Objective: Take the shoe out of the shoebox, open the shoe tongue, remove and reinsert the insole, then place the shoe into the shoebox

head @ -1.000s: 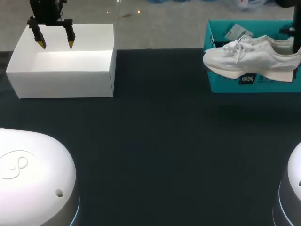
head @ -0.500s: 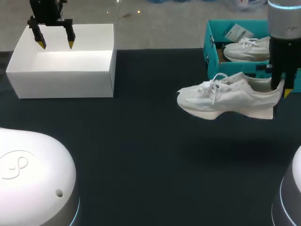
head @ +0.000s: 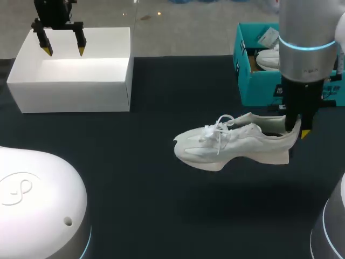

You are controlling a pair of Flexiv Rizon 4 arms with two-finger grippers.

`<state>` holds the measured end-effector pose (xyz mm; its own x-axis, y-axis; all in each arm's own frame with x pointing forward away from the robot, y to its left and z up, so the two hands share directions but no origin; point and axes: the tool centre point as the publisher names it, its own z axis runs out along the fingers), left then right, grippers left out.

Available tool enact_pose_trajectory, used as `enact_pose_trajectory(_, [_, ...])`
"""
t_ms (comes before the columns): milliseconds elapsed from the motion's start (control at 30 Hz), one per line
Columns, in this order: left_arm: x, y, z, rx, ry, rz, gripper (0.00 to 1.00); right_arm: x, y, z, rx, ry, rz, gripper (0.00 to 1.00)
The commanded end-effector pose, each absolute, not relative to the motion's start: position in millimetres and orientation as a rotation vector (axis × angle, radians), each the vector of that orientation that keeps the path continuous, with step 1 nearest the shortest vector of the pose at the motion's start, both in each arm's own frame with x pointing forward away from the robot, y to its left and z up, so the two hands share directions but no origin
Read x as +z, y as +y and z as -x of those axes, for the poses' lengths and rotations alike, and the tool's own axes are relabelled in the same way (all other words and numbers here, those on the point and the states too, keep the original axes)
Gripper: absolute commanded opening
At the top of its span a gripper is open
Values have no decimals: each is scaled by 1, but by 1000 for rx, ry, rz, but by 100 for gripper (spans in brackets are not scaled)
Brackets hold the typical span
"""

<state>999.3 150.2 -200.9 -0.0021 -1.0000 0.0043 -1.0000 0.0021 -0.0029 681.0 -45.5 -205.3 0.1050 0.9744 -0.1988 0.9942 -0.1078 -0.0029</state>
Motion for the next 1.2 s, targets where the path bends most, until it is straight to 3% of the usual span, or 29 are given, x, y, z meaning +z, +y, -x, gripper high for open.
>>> enact_pose_trajectory(33, [-200,150,-999,5,-2223,-2220,100,-216,-27,-676,-230,1988,-2238,0])
enact_pose_trajectory(800, [-200,150,-999,5,-2223,-2220,100,-226,-16,-671,-234,2027,-2287,0])
enact_pose_trajectory(1200, [-200,150,-999,5,-2223,-2220,100,-294,24,-673,-233,1989,-2338,0])
